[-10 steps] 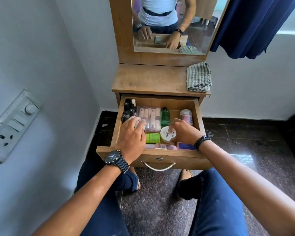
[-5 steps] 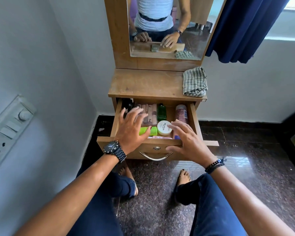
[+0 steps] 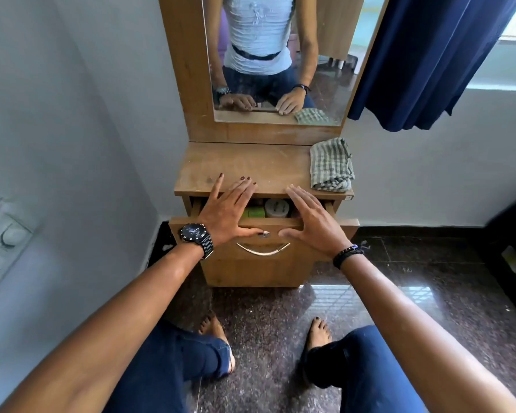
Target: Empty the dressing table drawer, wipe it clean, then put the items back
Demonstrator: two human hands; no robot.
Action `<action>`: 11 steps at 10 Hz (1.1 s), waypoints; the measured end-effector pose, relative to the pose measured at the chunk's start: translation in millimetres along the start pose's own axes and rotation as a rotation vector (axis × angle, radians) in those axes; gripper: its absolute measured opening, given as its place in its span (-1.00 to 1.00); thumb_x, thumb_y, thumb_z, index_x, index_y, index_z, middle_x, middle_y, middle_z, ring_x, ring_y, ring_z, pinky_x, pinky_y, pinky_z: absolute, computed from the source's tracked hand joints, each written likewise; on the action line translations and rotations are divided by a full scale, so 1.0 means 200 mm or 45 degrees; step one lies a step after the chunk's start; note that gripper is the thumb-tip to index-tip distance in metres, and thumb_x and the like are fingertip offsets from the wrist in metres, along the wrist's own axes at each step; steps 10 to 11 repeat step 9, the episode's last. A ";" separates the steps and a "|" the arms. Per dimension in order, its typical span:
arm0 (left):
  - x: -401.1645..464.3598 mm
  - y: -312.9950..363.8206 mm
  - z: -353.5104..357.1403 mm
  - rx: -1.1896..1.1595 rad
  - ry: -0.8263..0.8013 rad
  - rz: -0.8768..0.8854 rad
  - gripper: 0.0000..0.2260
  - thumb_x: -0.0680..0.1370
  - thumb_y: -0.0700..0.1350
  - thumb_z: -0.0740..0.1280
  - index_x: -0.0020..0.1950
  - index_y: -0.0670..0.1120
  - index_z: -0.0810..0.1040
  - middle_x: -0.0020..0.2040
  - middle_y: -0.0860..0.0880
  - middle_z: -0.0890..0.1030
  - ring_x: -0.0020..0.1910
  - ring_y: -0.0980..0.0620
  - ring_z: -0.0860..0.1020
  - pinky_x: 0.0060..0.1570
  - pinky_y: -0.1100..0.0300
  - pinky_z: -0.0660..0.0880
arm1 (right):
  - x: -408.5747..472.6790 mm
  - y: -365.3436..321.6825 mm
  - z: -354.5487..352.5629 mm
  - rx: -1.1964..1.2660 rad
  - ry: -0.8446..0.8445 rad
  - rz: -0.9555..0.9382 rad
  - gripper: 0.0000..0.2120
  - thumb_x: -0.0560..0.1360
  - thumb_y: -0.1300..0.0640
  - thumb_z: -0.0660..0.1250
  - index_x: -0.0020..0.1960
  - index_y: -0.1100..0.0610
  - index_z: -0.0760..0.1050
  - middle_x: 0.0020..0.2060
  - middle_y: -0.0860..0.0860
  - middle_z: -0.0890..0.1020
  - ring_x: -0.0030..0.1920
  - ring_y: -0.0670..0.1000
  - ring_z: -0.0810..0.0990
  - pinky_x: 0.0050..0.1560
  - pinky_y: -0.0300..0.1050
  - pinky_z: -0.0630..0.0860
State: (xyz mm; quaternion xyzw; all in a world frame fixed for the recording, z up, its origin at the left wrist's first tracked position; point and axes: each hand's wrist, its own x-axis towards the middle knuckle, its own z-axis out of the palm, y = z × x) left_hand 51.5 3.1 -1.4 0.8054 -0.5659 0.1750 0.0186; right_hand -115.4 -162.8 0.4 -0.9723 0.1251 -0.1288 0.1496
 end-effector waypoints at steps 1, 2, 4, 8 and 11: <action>0.05 -0.02 0.04 -0.018 -0.020 -0.097 -0.17 0.37 0.42 0.15 0.44 -0.12 0.25 0.44 -0.09 0.33 0.43 -0.02 0.29 0.45 -0.18 -0.01 | 0.01 0.02 0.06 -0.289 0.265 -0.043 -0.28 0.38 -0.09 0.44 0.44 0.13 0.31 0.39 0.06 0.42 0.38 0.06 0.40 0.38 0.02 0.29; 0.07 0.01 0.06 -0.064 0.059 -0.191 -0.30 0.41 0.30 0.27 0.42 -0.09 0.30 0.40 -0.08 0.37 0.40 -0.05 0.32 0.42 -0.09 0.11 | 0.06 0.01 0.12 -0.459 0.448 -0.023 -0.38 0.31 -0.03 0.50 0.31 0.13 0.46 0.19 0.05 0.59 0.15 0.08 0.57 0.26 -0.02 0.30; 0.13 0.04 0.13 0.035 0.234 -0.325 -0.48 0.29 0.18 0.47 0.14 -0.05 0.52 0.10 -0.05 0.58 0.05 -0.08 0.57 0.12 -0.01 0.44 | 0.16 -0.02 0.16 -0.598 0.595 0.035 -0.60 0.26 0.05 0.53 0.03 0.09 0.49 -0.12 0.00 0.57 -0.11 0.07 0.50 0.06 -0.05 0.25; 0.08 0.23 0.03 -0.129 0.020 -0.450 -0.56 0.52 -0.11 0.32 0.36 -0.11 0.29 0.34 -0.10 0.37 0.36 -0.10 0.32 0.41 -0.08 0.18 | 0.11 -0.18 0.07 -0.424 0.349 0.233 -0.58 0.34 0.29 0.38 0.18 0.13 0.44 0.05 0.07 0.54 0.07 0.15 0.53 0.06 0.08 0.42; -0.06 0.35 -0.01 -0.160 -0.040 -0.368 -0.51 0.60 -0.12 0.15 0.49 -0.12 0.08 0.50 -0.09 0.13 0.51 -0.06 0.06 0.48 -0.06 -0.10 | -0.10 -0.20 0.11 -0.284 0.251 0.315 -0.45 0.43 0.27 0.30 0.40 0.13 0.31 0.33 0.07 0.44 0.37 0.11 0.37 0.30 0.11 0.28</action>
